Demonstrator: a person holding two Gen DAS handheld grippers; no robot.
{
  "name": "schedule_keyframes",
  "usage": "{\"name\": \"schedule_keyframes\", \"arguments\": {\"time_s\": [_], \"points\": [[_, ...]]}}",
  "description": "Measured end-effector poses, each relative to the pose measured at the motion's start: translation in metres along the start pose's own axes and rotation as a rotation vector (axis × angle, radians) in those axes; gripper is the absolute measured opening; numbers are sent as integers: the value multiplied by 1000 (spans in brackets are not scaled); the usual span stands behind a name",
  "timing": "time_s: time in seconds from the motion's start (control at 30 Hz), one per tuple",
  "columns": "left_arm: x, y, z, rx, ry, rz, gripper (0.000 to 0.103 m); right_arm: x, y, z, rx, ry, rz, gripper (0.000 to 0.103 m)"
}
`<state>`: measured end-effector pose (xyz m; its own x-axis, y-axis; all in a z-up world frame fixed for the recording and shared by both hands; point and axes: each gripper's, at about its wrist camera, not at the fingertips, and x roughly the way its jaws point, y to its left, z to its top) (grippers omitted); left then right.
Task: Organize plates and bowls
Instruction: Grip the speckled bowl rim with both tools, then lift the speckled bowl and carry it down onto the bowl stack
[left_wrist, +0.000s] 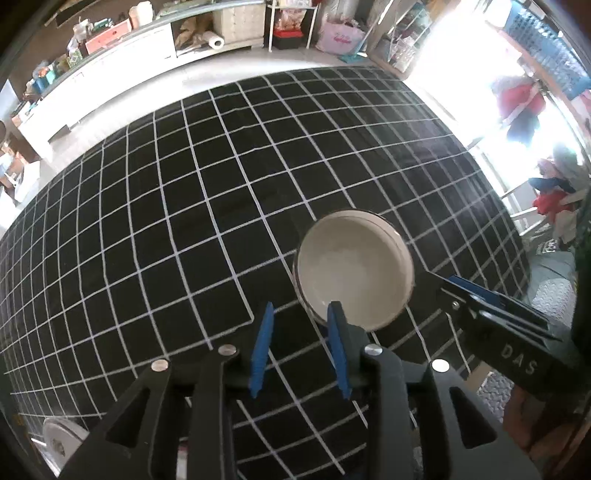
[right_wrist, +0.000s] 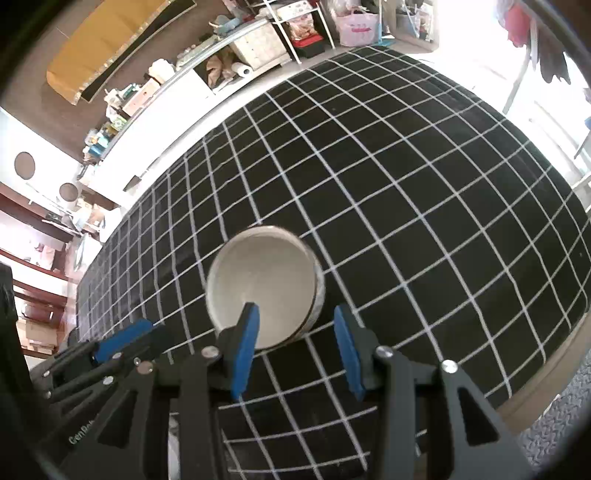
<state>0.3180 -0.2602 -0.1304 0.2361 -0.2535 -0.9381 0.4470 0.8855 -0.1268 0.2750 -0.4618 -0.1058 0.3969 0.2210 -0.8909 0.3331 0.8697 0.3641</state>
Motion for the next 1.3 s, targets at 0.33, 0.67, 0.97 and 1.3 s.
{"name": "schedule_keyframes", "arguments": {"time_s": [0.33, 0.67, 0.97, 1.3], "points": [[41, 5, 12, -20, 25, -5, 20, 29, -7, 7, -20, 13, -46, 38], [50, -7, 2, 24, 29, 20, 8, 29, -6, -9, -37, 3, -48, 14], [40, 3, -31, 32, 59, 30, 8, 27, 4, -31, -32, 31, -41, 14], [20, 27, -75, 34, 86, 21, 8, 20, 22, -72, -23, 54, -45, 14]]}}
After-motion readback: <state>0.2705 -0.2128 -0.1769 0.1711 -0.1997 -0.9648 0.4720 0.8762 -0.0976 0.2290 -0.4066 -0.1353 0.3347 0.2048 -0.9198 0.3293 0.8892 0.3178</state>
